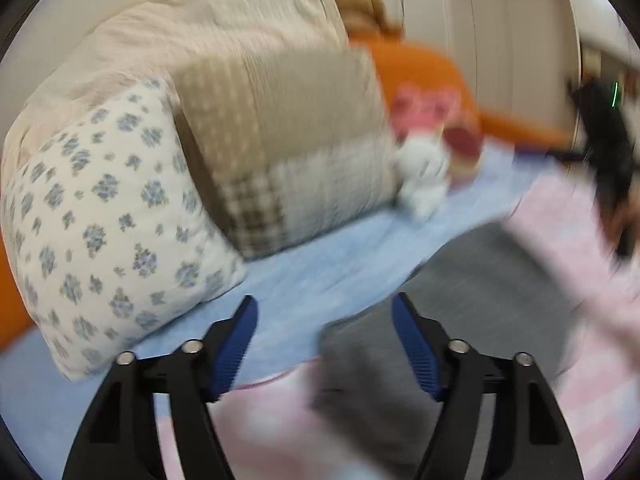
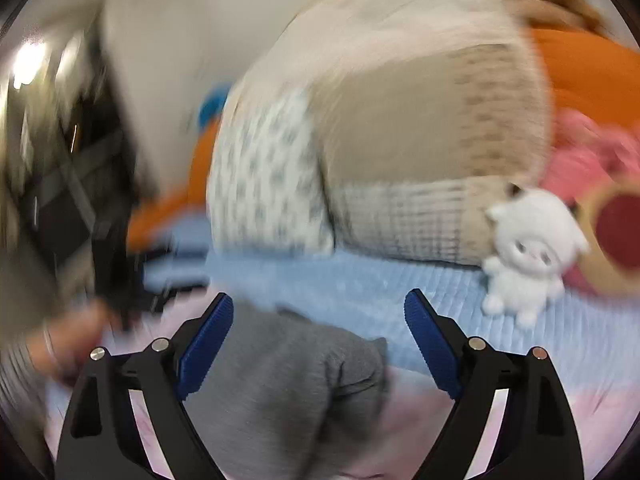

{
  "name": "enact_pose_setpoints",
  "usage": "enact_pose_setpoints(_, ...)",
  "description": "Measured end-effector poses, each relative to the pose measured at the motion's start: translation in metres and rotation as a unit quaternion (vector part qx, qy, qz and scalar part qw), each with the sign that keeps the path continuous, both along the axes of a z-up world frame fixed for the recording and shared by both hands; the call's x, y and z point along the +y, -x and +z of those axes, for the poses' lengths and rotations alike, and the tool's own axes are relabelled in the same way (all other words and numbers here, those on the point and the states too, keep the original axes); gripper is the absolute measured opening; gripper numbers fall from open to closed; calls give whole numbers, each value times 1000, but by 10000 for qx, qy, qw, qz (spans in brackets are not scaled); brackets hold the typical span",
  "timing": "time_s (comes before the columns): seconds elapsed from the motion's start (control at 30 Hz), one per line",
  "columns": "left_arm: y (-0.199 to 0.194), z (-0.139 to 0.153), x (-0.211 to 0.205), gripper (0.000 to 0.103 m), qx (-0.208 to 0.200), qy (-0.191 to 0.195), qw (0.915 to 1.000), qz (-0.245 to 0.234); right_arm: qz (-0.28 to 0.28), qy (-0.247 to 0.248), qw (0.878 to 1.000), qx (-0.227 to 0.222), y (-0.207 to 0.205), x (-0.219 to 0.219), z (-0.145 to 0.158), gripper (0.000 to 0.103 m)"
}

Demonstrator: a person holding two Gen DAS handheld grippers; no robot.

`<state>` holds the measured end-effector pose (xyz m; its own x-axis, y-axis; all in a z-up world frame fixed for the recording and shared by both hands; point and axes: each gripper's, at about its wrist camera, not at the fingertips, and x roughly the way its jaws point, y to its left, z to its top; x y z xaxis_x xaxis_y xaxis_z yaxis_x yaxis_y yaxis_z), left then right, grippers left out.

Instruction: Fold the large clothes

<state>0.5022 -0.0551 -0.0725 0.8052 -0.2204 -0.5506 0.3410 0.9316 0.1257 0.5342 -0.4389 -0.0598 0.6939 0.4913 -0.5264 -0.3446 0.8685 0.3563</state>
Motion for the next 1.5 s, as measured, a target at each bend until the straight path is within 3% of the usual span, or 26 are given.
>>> enact_pose_setpoints(0.03, 12, 5, -7, 76, -35, 258, 9995, -174, 168, -466, 9984, 265, 11, -3, -7, 64)
enact_pose_setpoints(0.07, 30, 7, -21, 79, -62, 437, 9982, -404, 251, -522, 9972, 478, 19, 0, -15, 54)
enact_pose_setpoints(0.13, 42, -4, -48, 81, 13, 261, 9978, -602, 414, 61, 9969, 672, 34, 20, -38, 51)
enact_pose_setpoints(0.17, 38, -16, -64, 81, 39, -59, 9983, -582, 401, 269, 9957, 791, 32, 26, -50, 44)
enact_pose_setpoints(0.23, 23, -39, -81, 79, 200, -411, 9984, -346, 150, -137, 9941, 1063, 17, 23, -75, 42)
enact_pose_setpoints(0.37, -22, -85, -68, 75, 777, -131, 9958, 470, -653, -969, 9870, 1106, -9, 8, -105, 29)
enact_pose_setpoints(0.47, -34, -110, -52, 75, 936, 275, 9931, 654, -938, -560, 9798, 1676, -25, 16, -148, 29)
enact_pose_setpoints(0.53, -33, -122, -48, 75, 827, 423, 9938, 617, -1066, -858, 9768, 1648, -22, 10, -165, 29)
enact_pose_setpoints(0.6, -31, -124, -46, 76, 799, 534, 9933, 644, -1089, -1035, 9739, 1701, -21, 6, -168, 29)
enact_pose_setpoints(0.67, -29, -112, -48, 75, 839, 505, 9929, 669, -1013, -723, 9761, 1784, -21, 11, -153, 31)
enact_pose_setpoints(0.77, -8, -67, -49, 77, 365, 835, 9952, 365, -950, -784, 9818, 1445, -24, 7, -111, 34)
enact_pose_setpoints(0.83, -13, -50, -49, 81, 284, 961, 9944, 348, -926, -953, 9834, 1237, -30, 4, -89, 34)
enact_pose_setpoints(0.93, -46, -54, -49, 81, 716, 1096, 9901, 509, -813, -1192, 9785, 1475, -49, 10, -96, 33)
enact_pose_setpoints(1.03, -86, -87, -36, 74, 1516, 1503, 9731, 861, -1042, -812, 9747, 1804, -69, 16, -117, 26)
enact_pose_setpoints(1.07, -91, -94, -34, 71, 1592, 1501, 9708, 980, -1184, -812, 9721, 1853, -72, 12, -123, 13)
enact_pose_setpoints(1.13, -94, -99, -27, 70, 1545, 1668, 9678, 1078, -1351, -851, 9683, 1922, -76, 7, -132, 9)
enact_pose_setpoints(1.2, -90, -94, -23, 70, 1592, 1806, 9647, 1065, -1310, -872, 9686, 1923, -74, 9, -130, 16)
enact_pose_setpoints(1.23, -83, -86, -22, 71, 1620, 1852, 9638, 1028, -1216, -862, 9696, 1940, -68, 9, -124, 25)
enact_pose_setpoints(1.3, -64, -68, -19, 86, 1634, 1893, 9642, 887, -880, -838, 9738, 1921, -56, 7, -103, 84)
enact_pose_setpoints(1.33, -49, -57, -17, 96, 1603, 1810, 9664, 878, -929, -761, 9740, 1922, -48, 3, -93, 93)
enact_pose_setpoints(1.43, -12, -41, -3, 100, 1684, 1673, 9678, 843, -842, -1043, 9660, 2211, -18, -18, -75, 94)
enact_pose_setpoints(1.5, 9, -44, 14, 100, 1875, 1798, 9594, 1097, -999, -1294, 9462, 2791, -3, -32, -81, 97)
